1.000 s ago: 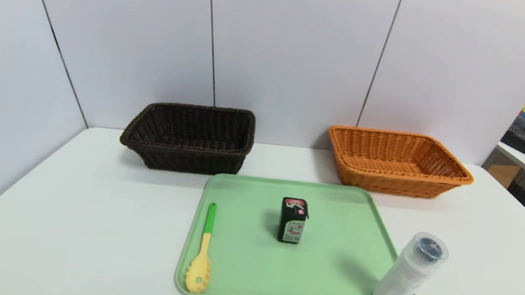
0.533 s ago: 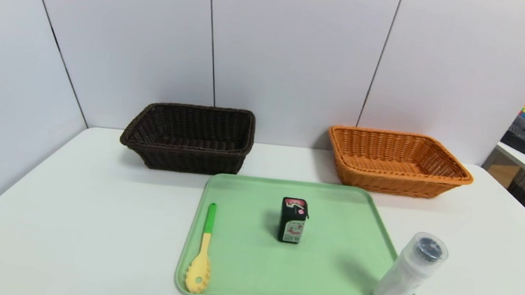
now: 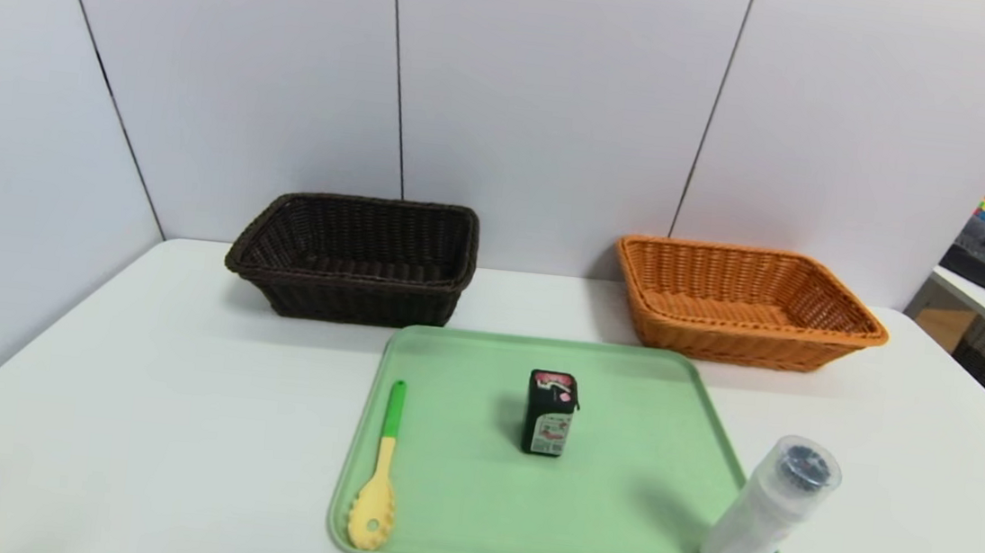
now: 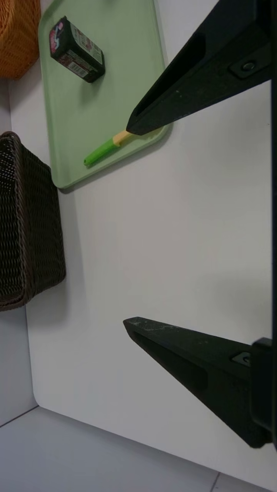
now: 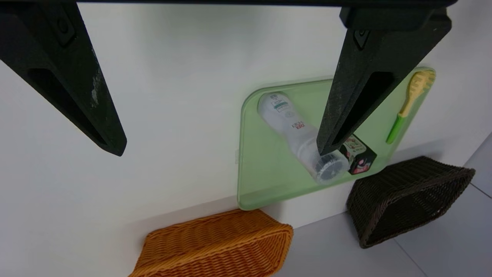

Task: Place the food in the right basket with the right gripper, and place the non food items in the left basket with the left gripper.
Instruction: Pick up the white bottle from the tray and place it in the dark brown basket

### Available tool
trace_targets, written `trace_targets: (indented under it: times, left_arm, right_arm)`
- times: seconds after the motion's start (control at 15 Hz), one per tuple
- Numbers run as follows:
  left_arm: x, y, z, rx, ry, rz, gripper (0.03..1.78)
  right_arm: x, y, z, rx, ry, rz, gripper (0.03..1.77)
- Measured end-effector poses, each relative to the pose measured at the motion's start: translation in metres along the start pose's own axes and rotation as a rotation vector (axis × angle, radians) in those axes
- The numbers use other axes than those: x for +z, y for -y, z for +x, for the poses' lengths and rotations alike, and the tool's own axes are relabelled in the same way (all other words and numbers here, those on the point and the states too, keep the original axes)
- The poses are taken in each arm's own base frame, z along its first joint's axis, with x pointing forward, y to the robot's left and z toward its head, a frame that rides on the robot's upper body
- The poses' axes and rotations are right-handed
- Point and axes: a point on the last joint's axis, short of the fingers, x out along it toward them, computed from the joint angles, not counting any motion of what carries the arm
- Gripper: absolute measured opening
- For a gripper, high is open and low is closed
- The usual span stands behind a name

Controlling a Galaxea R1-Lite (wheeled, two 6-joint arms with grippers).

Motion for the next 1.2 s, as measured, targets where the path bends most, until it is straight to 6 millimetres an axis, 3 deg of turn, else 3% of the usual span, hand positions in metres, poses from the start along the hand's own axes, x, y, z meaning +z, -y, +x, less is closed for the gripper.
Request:
trace_targets:
  times: [0.2,0.33,0.6,0.93,1.2]
  left_arm:
    - [0.040,-0.006,0.032,-0.028,-0.046,-0.009,1.69]
    - [0.052,-0.009,0.056,-0.082,-0.100,-0.019,1.69]
    - [0.053,-0.009,0.091,-0.256,-0.199,-0.031,1.69]
    - [0.045,0.004,0.116,-0.535,-0.259,0.033,1.69]
    - [0.042,0.021,0.153,-0.762,-0.241,0.066,1.69]
  right_arm:
    - [0.019,-0.006,0.019,-0.018,-0.062,-0.001,1.71]
    - [0.027,-0.008,0.034,-0.030,-0.120,-0.004,1.71]
    - [0.031,-0.009,0.058,-0.038,-0.248,-0.047,1.71]
    - [0.019,-0.006,0.056,-0.030,-0.411,-0.130,1.71]
    - [0.016,-0.005,0.058,-0.022,-0.433,-0.127,1.71]
